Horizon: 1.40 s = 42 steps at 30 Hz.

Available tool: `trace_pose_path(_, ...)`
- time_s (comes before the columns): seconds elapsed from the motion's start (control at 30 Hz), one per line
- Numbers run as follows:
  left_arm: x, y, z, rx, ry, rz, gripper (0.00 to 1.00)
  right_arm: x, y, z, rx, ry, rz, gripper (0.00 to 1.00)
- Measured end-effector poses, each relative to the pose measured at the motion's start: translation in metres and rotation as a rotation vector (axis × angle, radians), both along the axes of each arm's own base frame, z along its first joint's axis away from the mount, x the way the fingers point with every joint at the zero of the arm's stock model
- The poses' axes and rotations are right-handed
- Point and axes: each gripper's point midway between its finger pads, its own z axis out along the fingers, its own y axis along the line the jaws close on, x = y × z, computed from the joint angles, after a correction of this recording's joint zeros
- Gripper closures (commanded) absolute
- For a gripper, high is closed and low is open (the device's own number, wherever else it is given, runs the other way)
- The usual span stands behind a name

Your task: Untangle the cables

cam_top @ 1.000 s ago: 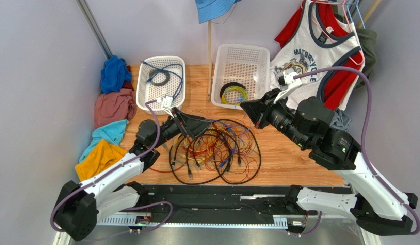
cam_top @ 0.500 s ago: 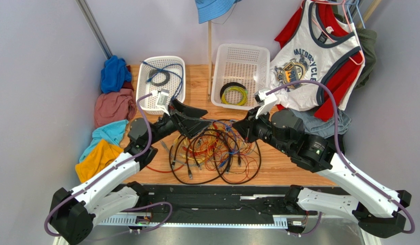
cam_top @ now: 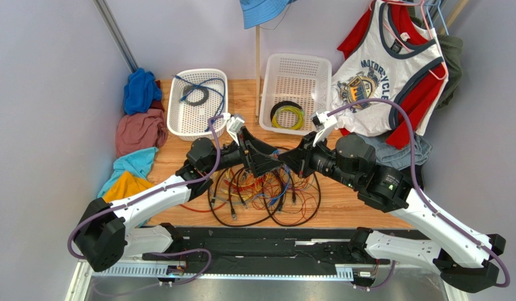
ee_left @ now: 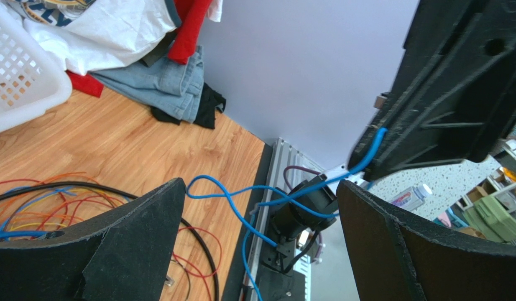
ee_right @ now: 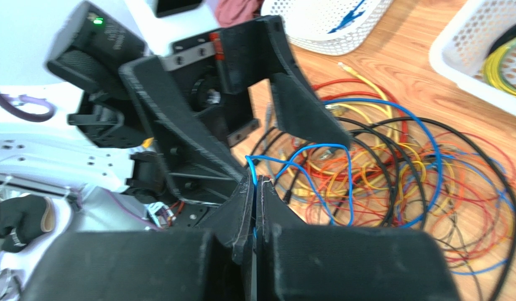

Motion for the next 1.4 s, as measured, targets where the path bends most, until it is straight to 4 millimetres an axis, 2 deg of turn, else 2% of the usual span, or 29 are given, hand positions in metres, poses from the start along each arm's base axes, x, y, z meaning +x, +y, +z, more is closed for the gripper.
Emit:
trace_pose_path(0.03, 0.001, -0.002, -0.001, 0.003, -0.001, -0.001, 0.01, -0.001, 0.001, 0.002, 0.01, 0.003, 0.008, 1.0)
trace_pose_path(0.13, 0.004, -0.006, -0.002, 0.006, -0.003, -0.002, 0.14, -0.007, 0.006, 0.007, 0.039, 0.011, 0.039, 1.0)
trace_pose_path(0.17, 0.005, -0.008, -0.003, 0.006, -0.005, -0.004, 0.28, -0.008, 0.007, 0.009, 0.051, 0.013, 0.05, 1.0)
trace_pose_path(0.23, 0.005, -0.01, -0.005, 0.007, -0.004, -0.008, 0.47, -0.011, 0.009, 0.012, 0.066, 0.016, 0.065, 1.0)
trace_pose_path(0.27, 0.006, -0.012, -0.006, 0.007, -0.01, -0.008, 0.72, -0.013, 0.009, 0.013, 0.071, 0.016, 0.071, 1.0)
trace_pose_path(0.37, 0.009, -0.012, -0.007, 0.006, -0.017, 0.004, 1.0, -0.015, 0.008, 0.017, 0.088, 0.013, 0.077, 1.0)
trace_pose_path(0.4, 0.01, -0.012, -0.006, 0.005, -0.018, 0.009, 1.0, -0.016, 0.007, 0.018, 0.093, 0.011, 0.077, 0.97)
trace_pose_path(0.43, 0.011, -0.011, -0.006, 0.006, -0.02, 0.019, 1.0, -0.016, 0.006, 0.018, 0.095, 0.011, 0.076, 0.81)
trace_pose_path(0.5, 0.013, -0.01, -0.005, 0.01, -0.025, 0.034, 1.0, -0.017, 0.004, 0.015, 0.094, 0.012, 0.074, 0.61)
trace_pose_path(0.53, 0.014, -0.009, -0.005, 0.014, -0.025, 0.047, 1.0, -0.017, 0.003, 0.013, 0.096, 0.016, 0.068, 0.47)
trace_pose_path(0.63, 0.019, -0.003, -0.003, 0.036, -0.025, 0.096, 1.0, -0.016, -0.001, 0.007, 0.087, 0.016, 0.05, 0.33)
trace_pose_path(0.8, 0.037, 0.008, 0.012, 0.104, -0.035, 0.219, 1.0, -0.008, -0.016, -0.002, 0.073, 0.0, -0.034, 0.29)
trace_pose_path(0.93, 0.066, 0.025, 0.031, 0.193, -0.013, 0.364, 1.0, -0.001, -0.036, -0.014, 0.055, -0.009, -0.126, 0.31)
trace_pose_path(1.03, 0.109, 0.055, 0.05, 0.245, 0.039, 0.521, 1.0, 0.0, -0.05, -0.029, 0.04, -0.011, -0.179, 0.34)
trace_pose_path(1.1, 0.146, 0.084, 0.057, 0.277, 0.094, 0.641, 1.0, 0.0, -0.057, -0.042, 0.035, -0.008, -0.198, 0.35)
trace_pose_path(1.17, 0.188, 0.12, 0.055, 0.314, 0.163, 0.773, 1.0, -0.001, -0.061, -0.054, 0.023, 0.0, -0.209, 0.36)
trace_pose_path(1.3, 0.256, 0.18, 0.028, 0.41, 0.298, 0.973, 1.0, 0.0, -0.06, -0.079, -0.016, 0.029, -0.212, 0.36)
trace_pose_path(1.4, 0.299, 0.213, 0.0, 0.494, 0.392, 1.074, 1.0, 0.0, -0.059, -0.096, -0.053, 0.048, -0.214, 0.37)
